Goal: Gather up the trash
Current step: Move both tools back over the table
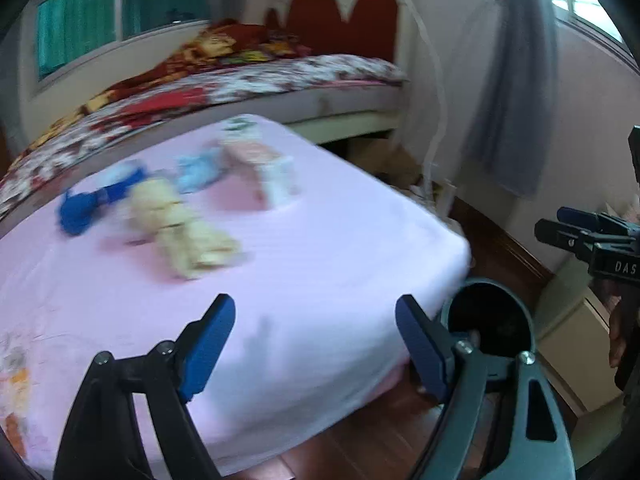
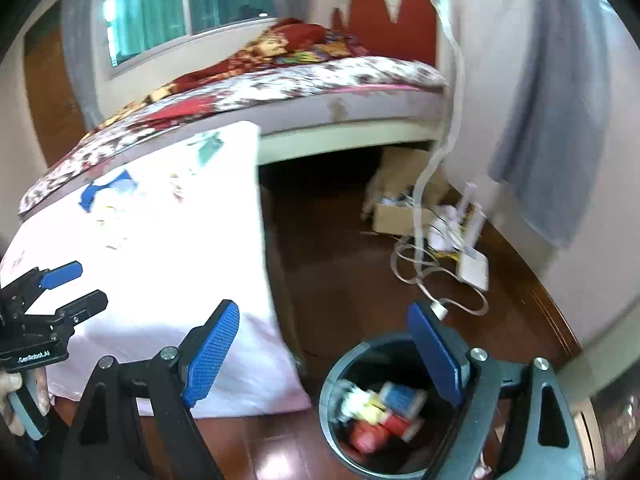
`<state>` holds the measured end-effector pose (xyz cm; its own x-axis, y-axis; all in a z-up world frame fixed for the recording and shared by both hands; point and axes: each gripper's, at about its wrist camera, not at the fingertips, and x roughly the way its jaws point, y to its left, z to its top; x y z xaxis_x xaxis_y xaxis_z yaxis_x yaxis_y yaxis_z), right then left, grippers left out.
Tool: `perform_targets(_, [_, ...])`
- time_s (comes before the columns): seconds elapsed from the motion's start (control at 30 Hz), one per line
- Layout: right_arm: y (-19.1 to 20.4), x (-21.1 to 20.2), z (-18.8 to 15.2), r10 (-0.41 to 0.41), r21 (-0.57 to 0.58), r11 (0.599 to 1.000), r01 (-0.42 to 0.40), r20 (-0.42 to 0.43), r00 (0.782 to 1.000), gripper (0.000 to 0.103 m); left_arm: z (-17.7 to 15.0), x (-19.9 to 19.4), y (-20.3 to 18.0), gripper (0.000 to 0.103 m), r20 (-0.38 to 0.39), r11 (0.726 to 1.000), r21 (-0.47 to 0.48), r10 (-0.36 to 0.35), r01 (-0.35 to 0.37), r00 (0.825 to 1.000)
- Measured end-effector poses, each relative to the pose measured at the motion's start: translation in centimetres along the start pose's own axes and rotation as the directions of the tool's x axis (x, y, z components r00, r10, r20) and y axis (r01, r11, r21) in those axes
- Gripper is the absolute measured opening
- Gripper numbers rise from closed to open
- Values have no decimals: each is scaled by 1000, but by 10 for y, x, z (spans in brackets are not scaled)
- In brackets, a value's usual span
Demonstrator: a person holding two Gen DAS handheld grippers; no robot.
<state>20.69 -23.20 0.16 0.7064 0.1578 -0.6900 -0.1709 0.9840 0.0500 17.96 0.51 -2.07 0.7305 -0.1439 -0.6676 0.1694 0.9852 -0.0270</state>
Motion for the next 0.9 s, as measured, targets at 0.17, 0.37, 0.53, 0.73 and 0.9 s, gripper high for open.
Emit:
perform_targets(0.17, [81,25,21,91,-60,994,-91,-3,996,88,-2,-13,66,84,5,990,-77,116,-115,993])
perform_targets(0.37, [168,51,28,163,-135,977,-166,-30,986,88,-14,-33,150,84,-10,956,-181,233,-231,972])
perform_targets(0.53, [242,68,36,215,-199,955,-220,-48,976,88,-28,-50,204,84,-23,923,-259,289,-285,957])
perform_targets(0.73, [291,83,39,213,-221,949,-226,-82,974,88,-45,-55,238,84,-55,900,-297,317,-319,947])
perform_targets(0.9, [283,108,46,184,-198,959,-204,-115,976,88,-48,-45,248,84,-61,901,-309,301,-305,952])
